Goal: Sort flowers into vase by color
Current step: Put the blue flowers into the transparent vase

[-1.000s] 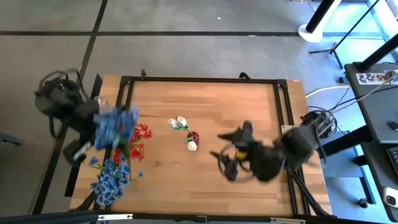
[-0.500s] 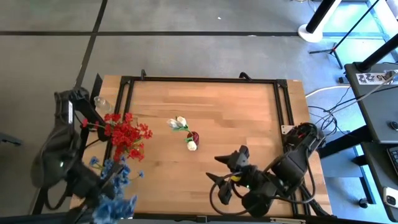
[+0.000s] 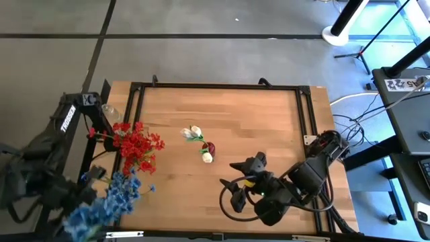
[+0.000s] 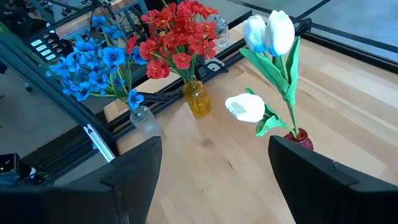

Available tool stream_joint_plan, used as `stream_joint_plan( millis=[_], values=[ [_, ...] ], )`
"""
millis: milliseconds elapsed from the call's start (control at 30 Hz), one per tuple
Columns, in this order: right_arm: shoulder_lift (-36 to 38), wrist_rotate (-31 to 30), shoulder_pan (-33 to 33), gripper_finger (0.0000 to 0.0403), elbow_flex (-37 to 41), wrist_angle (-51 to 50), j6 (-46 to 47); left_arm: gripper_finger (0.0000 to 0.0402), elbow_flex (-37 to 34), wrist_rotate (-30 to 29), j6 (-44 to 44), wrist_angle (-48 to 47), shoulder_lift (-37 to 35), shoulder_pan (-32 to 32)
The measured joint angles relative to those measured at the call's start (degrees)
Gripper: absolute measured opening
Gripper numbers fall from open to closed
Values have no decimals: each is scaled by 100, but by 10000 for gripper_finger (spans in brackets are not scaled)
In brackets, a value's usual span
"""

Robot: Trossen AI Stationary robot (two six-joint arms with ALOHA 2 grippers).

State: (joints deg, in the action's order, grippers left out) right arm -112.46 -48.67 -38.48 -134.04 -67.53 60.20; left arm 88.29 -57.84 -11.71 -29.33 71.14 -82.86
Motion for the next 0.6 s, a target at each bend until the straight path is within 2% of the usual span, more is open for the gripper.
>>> stream_joint_plan(
  millis=[233,400,600],
  values=[
    [0,68,76,296,0,0,-17,12,0,2,143,-23,-683,-3],
    [2,71,63,296,0,61,-20,12,0,224,140,-23,-829,56],
    [2,73,63,296,0,120,-185,12,0,898,-421,-82,-815,124]
  ],
)
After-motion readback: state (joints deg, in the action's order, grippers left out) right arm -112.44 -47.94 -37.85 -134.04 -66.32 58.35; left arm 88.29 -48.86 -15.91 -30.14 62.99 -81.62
